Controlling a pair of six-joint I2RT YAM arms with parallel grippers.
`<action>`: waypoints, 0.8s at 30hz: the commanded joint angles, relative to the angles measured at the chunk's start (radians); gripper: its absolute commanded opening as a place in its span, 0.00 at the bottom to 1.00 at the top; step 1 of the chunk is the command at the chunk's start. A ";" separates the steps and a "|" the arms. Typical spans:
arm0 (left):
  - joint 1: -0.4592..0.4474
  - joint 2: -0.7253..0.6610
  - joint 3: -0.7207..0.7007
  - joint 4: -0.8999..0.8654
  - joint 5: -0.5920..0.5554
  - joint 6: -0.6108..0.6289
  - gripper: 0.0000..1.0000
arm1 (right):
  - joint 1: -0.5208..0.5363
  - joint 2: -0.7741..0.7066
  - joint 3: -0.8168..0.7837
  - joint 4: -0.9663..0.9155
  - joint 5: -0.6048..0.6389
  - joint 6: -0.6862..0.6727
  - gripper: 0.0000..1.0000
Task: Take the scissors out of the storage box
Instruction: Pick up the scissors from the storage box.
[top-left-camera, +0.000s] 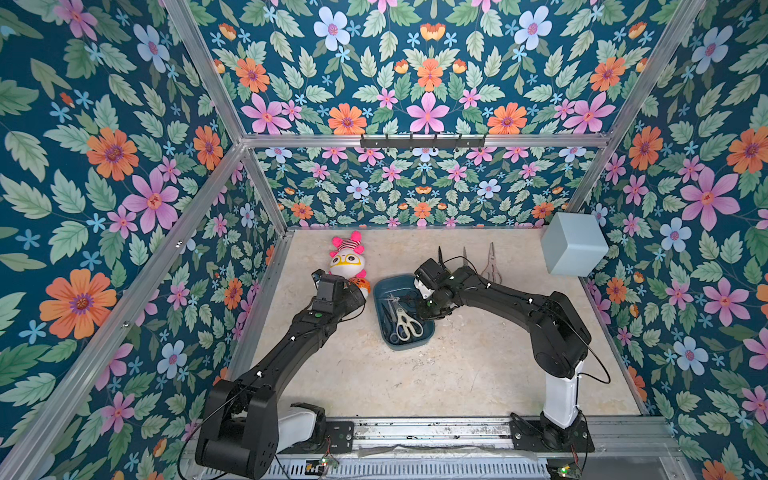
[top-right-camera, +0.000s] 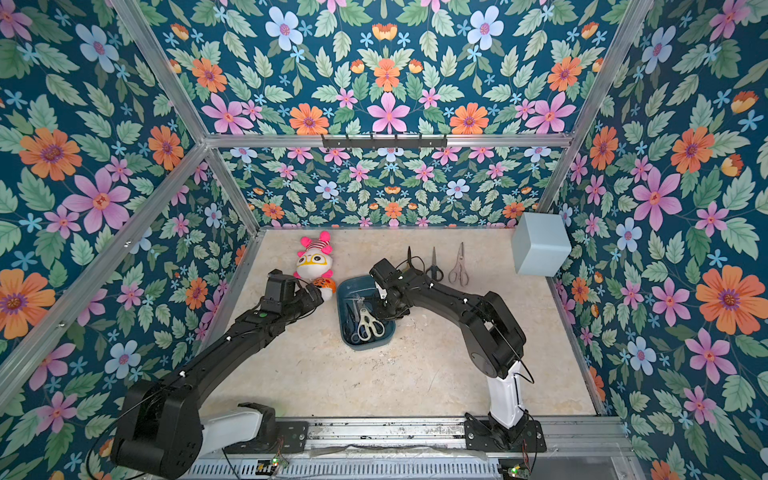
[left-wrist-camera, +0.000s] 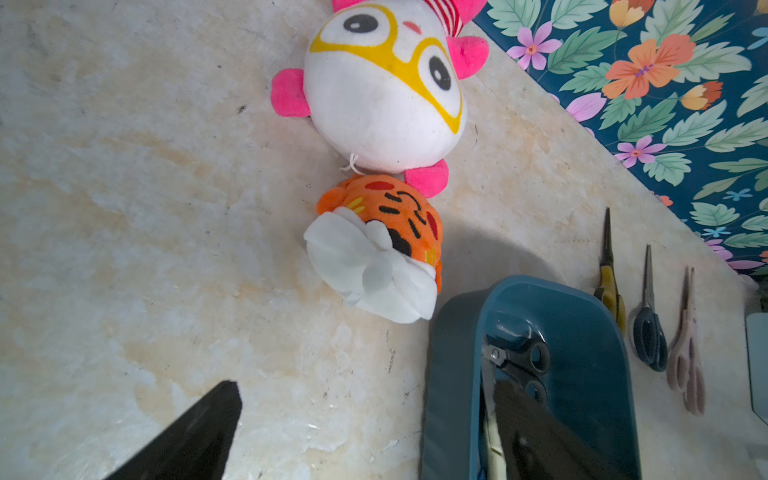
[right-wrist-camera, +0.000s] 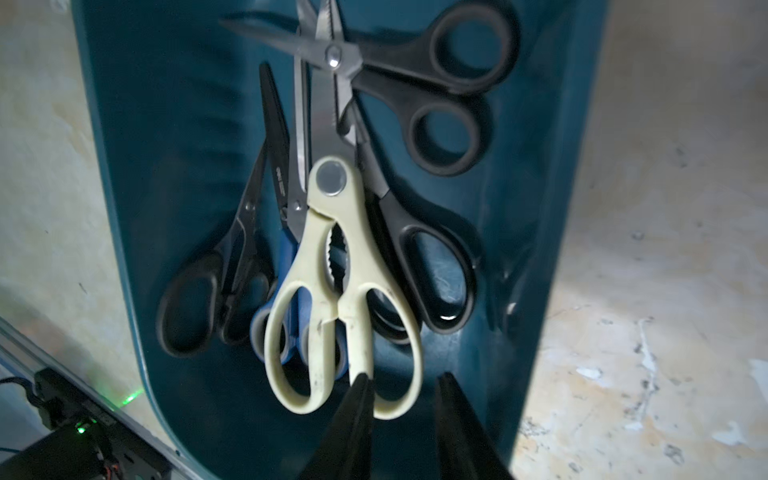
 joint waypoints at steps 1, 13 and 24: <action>0.002 -0.002 0.009 0.004 0.003 -0.007 0.99 | 0.006 0.014 0.016 -0.033 0.042 -0.028 0.31; 0.000 -0.015 -0.004 -0.001 -0.002 -0.010 0.99 | 0.038 0.114 0.129 -0.118 0.140 -0.095 0.33; 0.000 -0.019 -0.007 -0.001 -0.006 -0.010 0.99 | 0.039 0.138 0.115 -0.108 0.120 -0.102 0.32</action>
